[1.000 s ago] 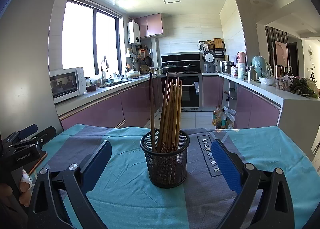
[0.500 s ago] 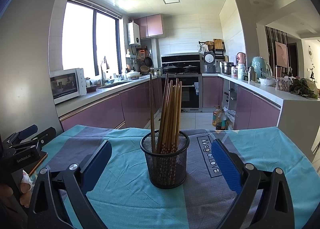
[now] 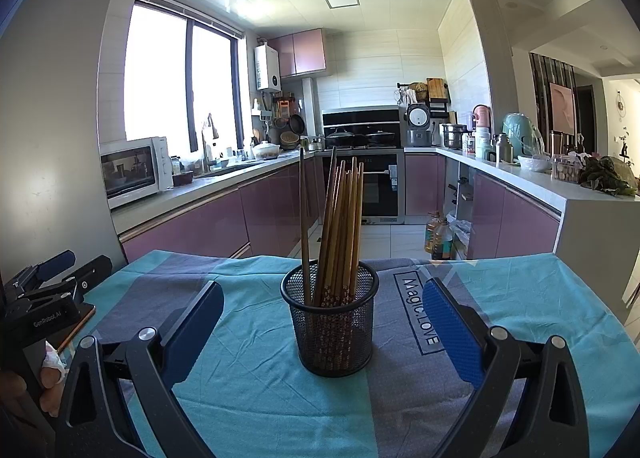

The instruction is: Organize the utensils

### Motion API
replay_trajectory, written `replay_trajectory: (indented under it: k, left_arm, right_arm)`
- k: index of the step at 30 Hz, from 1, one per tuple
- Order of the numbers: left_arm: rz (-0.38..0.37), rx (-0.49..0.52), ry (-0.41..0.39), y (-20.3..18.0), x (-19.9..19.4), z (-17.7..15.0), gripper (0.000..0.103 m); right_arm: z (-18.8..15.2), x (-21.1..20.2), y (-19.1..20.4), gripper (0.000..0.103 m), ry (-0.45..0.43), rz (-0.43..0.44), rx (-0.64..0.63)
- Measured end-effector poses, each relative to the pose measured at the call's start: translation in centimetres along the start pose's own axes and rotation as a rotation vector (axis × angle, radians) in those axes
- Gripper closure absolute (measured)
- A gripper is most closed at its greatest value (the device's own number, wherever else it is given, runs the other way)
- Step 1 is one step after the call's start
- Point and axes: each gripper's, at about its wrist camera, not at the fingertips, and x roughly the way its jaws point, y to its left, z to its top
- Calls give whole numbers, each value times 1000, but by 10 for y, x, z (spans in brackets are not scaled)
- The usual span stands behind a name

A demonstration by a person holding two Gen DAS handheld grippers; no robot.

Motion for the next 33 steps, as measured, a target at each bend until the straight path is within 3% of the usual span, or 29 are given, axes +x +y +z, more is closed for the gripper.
replay_trajectory:
  k: [33]
  left_arm:
    - [-2,5,-4,3,-4,-1,6]
  right_arm:
    - [0,-1,-1,7,-1,2,4]
